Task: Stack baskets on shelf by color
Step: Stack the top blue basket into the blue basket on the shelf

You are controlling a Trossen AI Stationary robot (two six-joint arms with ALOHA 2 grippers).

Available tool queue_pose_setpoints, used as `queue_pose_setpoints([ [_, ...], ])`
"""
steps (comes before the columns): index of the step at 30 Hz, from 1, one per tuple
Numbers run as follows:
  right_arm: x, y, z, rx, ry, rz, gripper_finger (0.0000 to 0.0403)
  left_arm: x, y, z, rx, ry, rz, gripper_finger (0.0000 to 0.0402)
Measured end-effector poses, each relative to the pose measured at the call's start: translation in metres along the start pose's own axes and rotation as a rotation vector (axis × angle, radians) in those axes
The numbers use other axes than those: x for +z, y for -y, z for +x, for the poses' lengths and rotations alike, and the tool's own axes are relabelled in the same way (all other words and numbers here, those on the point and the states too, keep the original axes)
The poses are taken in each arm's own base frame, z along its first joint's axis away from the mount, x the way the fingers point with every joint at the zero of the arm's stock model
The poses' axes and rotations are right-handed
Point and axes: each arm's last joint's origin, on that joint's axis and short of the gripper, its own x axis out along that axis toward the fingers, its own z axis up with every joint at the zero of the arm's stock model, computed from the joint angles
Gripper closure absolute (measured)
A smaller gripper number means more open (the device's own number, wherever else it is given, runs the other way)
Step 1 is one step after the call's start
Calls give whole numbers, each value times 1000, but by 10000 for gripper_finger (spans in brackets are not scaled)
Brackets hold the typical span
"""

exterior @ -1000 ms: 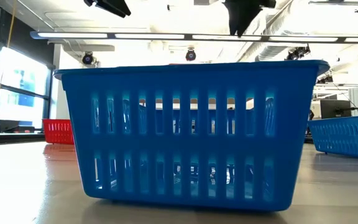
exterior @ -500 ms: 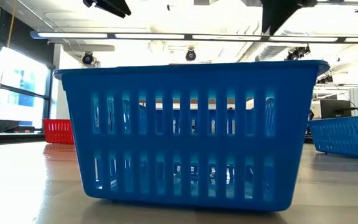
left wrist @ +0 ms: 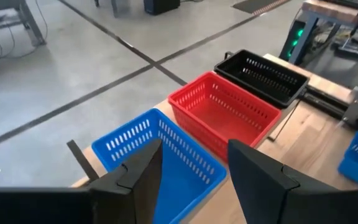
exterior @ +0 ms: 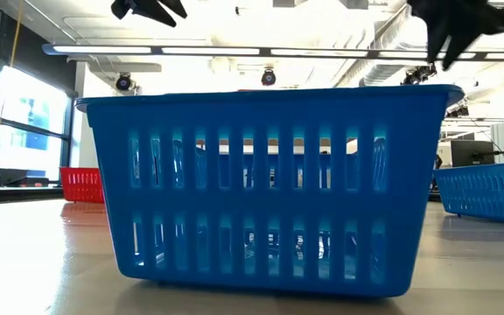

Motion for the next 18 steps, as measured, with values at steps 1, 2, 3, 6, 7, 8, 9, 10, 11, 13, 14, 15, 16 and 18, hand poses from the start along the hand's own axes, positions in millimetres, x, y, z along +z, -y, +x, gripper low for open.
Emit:
queue_pose_setpoints([
  [1,-3,2,3,-7,-20,14,304,0,0,0,0,0,-9,231],
  [2,-7,4,6,-17,-38,25,304,0,0,0,-1,0,-17,231],
  [3,-10,6,10,-29,-57,35,304,0,0,0,-1,0,-24,231],
  [6,-18,10,18,-56,-111,59,304,0,0,0,-1,0,-33,231],
  [7,-21,11,21,-68,-128,61,304,0,0,0,-1,0,-38,231],
  [8,-24,12,24,-79,-147,66,304,0,0,0,-1,0,-46,231],
  [9,-27,13,27,-91,-165,71,304,0,0,0,-1,0,-50,231],
  [10,-30,15,31,-105,-183,80,304,0,0,0,-1,0,-50,231],
  [11,-33,16,34,-119,-200,88,304,0,0,0,-1,0,-50,231],
  [13,-39,19,41,-137,-227,103,304,0,0,0,-3,-1,-49,231],
  [14,-42,19,45,-138,-234,107,304,0,0,0,-8,-3,-49,231],
  [15,-45,20,48,-140,-244,111,304,0,0,0,-15,-5,-48,231],
  [16,-48,21,51,-143,-251,113,304,0,1,0,-19,-7,-47,231],
  [18,-54,23,58,-147,-255,131,304,0,1,0,-24,-9,-47,231],
])
